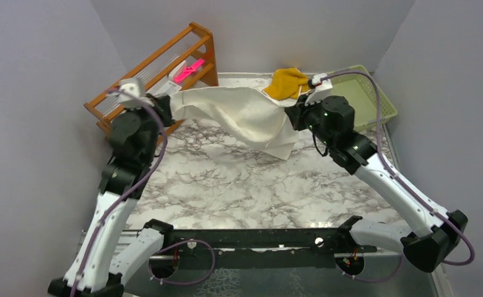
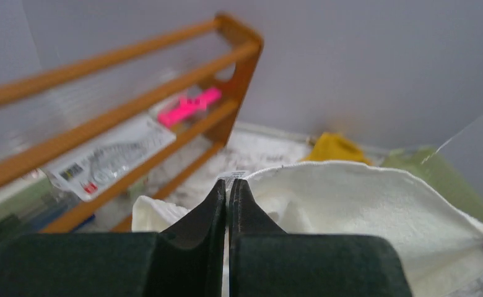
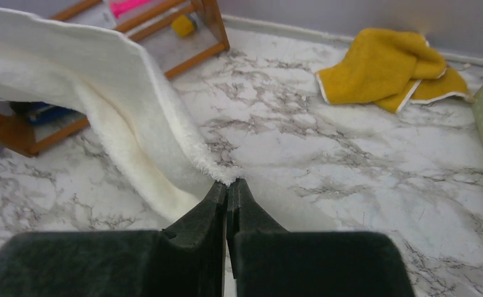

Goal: Roll the towels
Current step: Flatten out the towel at the center of the board.

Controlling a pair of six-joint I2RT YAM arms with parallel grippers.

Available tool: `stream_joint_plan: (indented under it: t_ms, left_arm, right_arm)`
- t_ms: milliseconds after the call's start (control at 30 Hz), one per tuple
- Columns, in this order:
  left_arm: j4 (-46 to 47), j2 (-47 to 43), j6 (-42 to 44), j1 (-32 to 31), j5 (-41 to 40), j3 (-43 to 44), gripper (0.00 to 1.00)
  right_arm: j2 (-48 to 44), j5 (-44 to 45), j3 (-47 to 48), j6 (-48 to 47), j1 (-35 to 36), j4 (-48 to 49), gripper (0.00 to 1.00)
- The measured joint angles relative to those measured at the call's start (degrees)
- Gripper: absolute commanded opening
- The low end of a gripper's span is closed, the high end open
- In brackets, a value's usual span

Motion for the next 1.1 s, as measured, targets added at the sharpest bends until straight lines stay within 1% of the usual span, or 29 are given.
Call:
stream_joint_plan:
  t_ms: [100, 167, 233, 367, 567, 633, 733, 833, 933, 1000, 1100]
  left_arm:
    - [1.73, -10.29, 1.99, 0.00, -2.10, 2.43, 0.00]
    - [2.71, -14.95, 3.26, 0.00, -3.23, 3.32, 0.00]
    - [2.84, -17.51, 4.46, -0.09, -3.76, 3.43, 0.00]
    - [1.22, -17.90, 6.19, -0.11, -4.09, 1.77, 0.00]
    - [-3.30, -19.58, 8.15, -0.11, -3.69, 0.72, 0.00]
    - [-5.16, -20.81, 8.17, -0.11, -3.08, 1.46, 0.00]
    - [-8.13, -22.86, 8.17, -0.11, -1.73, 5.29, 0.00]
    - [-9.62, -25.20, 8.09, -0.11, 0.00, 9.62, 0.00]
    - [-9.86, -26.18, 8.26, -0.11, 1.33, 12.04, 0.00]
    - [-10.23, -25.49, 8.50, -0.09, 1.20, 12.02, 0.00]
    - [-10.27, -20.50, 8.55, 0.00, -1.84, 9.66, 0.00]
  right_arm:
    - [-6.32, 1.01, -0.39, 0.15, 0.00, 1.38, 0.01]
    - [-10.64, 1.90, -0.87, 0.11, 0.00, 2.95, 0.01]
    - [-13.16, 2.54, -0.85, -0.02, 0.28, 4.79, 0.01]
    - [-13.79, 3.06, 0.00, -0.28, 0.57, 5.20, 0.01]
    - [-14.58, 2.56, -0.33, -1.20, 0.57, 1.73, 0.01]
    - [-16.02, 0.79, -0.09, -1.33, 0.57, 0.68, 0.01]
    - [-17.38, -4.17, 2.73, -1.31, 0.61, -2.84, 0.01]
    - [-18.27, -9.70, 5.35, -1.25, 0.63, -4.90, 0.01]
    - [-19.26, -14.05, 5.49, -1.03, 0.63, -5.11, 0.01]
    - [-19.08, -15.02, 5.09, -0.87, 0.61, -4.92, 0.01]
    - [-17.53, -14.75, 2.51, 0.22, 0.57, -3.93, 0.02]
